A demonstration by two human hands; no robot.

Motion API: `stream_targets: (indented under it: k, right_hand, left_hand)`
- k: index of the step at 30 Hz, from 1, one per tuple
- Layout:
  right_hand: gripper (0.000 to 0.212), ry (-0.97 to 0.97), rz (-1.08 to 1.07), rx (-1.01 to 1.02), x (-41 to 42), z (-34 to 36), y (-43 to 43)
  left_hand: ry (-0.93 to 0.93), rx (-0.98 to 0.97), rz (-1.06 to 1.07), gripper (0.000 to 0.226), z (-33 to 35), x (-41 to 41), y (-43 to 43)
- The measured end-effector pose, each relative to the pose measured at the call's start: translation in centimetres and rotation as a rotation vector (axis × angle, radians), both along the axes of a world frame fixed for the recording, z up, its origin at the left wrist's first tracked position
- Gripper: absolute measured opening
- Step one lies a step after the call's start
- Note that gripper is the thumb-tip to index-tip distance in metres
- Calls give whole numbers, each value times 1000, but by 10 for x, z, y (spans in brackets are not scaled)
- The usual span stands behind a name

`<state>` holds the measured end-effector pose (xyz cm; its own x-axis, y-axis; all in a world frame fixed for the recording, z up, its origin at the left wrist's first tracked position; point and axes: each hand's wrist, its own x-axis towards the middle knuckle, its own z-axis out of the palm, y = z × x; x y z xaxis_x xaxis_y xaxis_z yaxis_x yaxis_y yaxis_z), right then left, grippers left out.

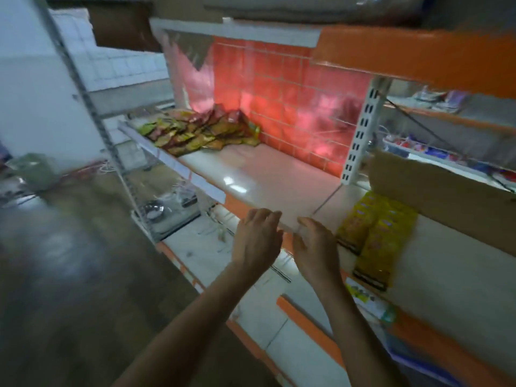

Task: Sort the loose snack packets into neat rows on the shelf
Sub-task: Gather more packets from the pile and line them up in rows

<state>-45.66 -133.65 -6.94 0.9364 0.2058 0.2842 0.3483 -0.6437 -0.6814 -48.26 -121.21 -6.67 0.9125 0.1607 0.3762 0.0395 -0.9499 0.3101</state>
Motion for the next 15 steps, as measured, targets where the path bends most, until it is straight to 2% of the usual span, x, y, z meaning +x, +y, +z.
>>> stream_targets:
  k: [6,15]
  right_hand:
    - [36,63,112,-20,33,-2,111]
    - [38,161,180,63,125,1,254]
  left_hand:
    - [16,-7,135,44,-10,19,109]
    - [66,20,251,51,-12,101,250]
